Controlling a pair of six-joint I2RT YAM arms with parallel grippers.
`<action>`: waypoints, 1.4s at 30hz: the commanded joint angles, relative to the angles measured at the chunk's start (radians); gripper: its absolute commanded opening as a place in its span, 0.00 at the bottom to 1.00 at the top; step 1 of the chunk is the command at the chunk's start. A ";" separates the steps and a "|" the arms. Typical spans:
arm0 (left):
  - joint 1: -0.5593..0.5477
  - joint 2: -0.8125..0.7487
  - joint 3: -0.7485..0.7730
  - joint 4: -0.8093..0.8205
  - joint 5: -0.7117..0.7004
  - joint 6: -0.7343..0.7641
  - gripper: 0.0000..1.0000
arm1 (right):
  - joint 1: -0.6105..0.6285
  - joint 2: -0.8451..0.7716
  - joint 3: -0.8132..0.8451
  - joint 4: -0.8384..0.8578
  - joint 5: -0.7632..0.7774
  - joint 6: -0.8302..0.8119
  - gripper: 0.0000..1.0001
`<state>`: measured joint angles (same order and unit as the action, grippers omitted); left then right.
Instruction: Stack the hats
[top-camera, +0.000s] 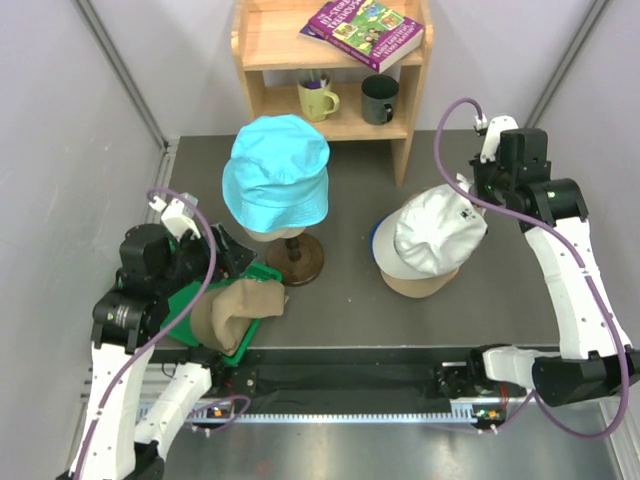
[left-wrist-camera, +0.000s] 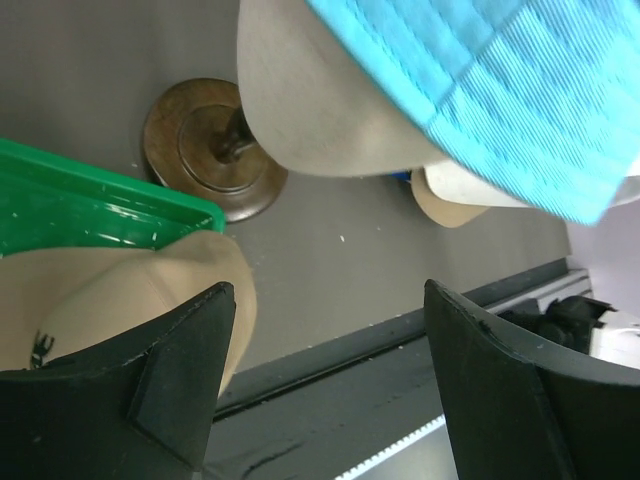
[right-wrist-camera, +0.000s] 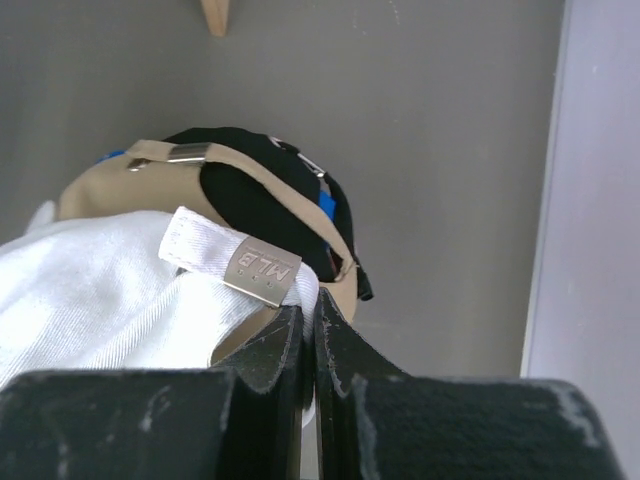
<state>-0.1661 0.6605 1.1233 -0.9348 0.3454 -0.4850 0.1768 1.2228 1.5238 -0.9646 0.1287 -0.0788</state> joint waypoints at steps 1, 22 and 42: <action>-0.001 0.034 0.001 0.103 -0.005 0.080 0.80 | -0.037 0.000 -0.027 0.058 0.003 -0.055 0.00; -0.104 -0.050 -0.255 -0.015 -0.183 0.195 0.75 | -0.031 -0.146 -0.122 -0.029 -0.078 0.157 0.03; -0.642 0.149 -0.189 0.076 -0.577 -0.144 0.74 | -0.031 -0.019 -0.062 0.012 0.150 0.097 0.04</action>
<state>-0.6178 0.7425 0.8768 -0.9436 -0.0517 -0.4747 0.1539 1.1893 1.3899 -0.9928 0.1474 0.0532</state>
